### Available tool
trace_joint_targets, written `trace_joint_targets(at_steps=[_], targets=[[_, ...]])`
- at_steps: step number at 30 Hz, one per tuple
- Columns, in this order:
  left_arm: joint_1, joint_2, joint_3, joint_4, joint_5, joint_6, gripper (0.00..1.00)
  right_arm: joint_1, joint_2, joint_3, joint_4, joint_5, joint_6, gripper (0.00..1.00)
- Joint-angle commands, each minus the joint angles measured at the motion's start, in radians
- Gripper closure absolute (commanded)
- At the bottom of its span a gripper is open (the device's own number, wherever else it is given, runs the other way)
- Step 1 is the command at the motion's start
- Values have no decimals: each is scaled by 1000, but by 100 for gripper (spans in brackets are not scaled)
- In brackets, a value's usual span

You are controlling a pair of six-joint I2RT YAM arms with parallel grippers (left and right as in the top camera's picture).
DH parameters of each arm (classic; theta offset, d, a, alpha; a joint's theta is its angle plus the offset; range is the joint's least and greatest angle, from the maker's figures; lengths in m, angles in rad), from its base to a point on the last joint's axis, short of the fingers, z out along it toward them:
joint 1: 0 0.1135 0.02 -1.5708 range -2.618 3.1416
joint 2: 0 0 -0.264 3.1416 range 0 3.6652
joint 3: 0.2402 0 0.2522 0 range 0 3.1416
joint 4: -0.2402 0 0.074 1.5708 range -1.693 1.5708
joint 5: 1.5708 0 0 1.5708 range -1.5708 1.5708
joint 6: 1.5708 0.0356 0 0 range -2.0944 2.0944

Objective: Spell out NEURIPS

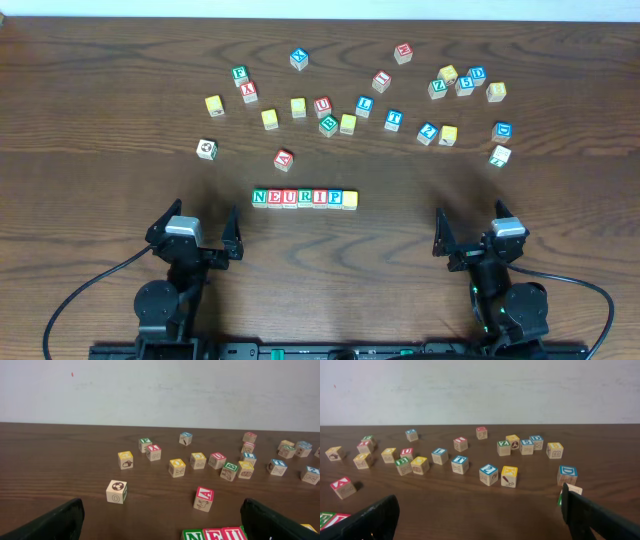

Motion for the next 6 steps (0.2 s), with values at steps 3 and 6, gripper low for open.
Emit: trace_joint_targets(at_steps=[3, 6], targets=[[-3, -7, -11, -43, 16, 2, 2, -8, -7, -1, -6, -13, -16, 1], [-3, -7, -11, -43, 16, 2, 2, -8, -7, -1, -6, -13, -16, 1]])
